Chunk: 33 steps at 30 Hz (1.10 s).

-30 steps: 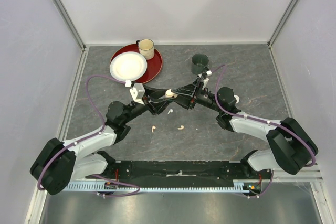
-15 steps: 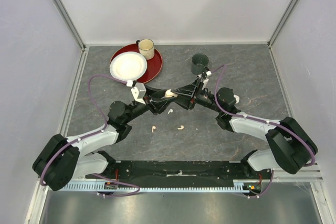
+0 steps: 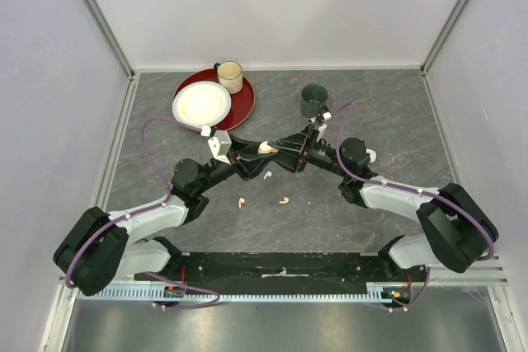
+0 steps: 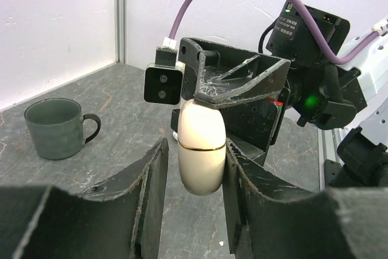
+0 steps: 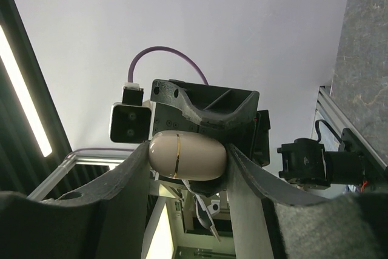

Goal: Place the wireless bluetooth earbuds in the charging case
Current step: Pick up the charging case at the center of the board.

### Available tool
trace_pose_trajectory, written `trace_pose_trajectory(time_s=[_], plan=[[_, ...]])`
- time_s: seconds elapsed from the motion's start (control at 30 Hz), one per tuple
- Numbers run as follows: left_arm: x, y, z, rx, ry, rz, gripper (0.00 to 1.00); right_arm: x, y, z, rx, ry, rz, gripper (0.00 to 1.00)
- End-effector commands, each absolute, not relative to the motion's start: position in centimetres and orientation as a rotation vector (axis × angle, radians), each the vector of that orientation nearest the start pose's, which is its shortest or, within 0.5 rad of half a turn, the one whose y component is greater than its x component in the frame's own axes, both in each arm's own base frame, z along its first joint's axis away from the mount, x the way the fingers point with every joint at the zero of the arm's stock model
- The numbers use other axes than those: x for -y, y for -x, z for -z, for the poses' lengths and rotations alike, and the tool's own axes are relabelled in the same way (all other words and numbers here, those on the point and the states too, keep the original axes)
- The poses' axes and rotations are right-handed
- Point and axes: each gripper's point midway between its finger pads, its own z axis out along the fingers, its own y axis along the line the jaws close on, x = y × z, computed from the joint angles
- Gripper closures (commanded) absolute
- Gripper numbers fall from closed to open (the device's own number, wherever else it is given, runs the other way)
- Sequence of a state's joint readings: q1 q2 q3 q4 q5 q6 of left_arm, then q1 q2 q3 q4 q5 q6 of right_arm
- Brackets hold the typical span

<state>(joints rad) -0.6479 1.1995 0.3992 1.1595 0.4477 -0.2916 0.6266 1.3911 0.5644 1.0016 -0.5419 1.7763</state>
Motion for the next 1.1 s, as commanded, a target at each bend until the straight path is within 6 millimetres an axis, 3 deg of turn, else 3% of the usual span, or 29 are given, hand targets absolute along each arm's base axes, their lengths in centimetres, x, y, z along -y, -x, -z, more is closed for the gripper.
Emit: trace_pose_trajectory(time_s=[0.0,0.27,0.4,0.8,1.07], plan=[[28.9,-23.8,-29.6,-1.075,-0.598,1.083,0.57,-32.6,-23.1,-29.4,-1.783,-0.407,-2.251,0.71],[29.0,-23.6,-29.6,-1.077,-0.604,1.088,0.74,-32.7,-23.1,-28.7,-1.818,-0.415,-2.209,0.71],[29.1,-23.5,-29.6,-1.077,-0.605,1.091,0.62,-32.7,-23.2,-28.2,-1.846,-0.432,-2.184,0.71],[29.2,-23.6,-29.4,-1.088,-0.611,1.084,0.63,-32.6,-23.1,-28.9,-1.802,-0.429,-2.218,0.71],[29.1,-23.6,-29.4,-1.087,-0.608,1.078,0.57,-32.3,-23.1,-29.5,-1.753,-0.443,-2.254,0.71]])
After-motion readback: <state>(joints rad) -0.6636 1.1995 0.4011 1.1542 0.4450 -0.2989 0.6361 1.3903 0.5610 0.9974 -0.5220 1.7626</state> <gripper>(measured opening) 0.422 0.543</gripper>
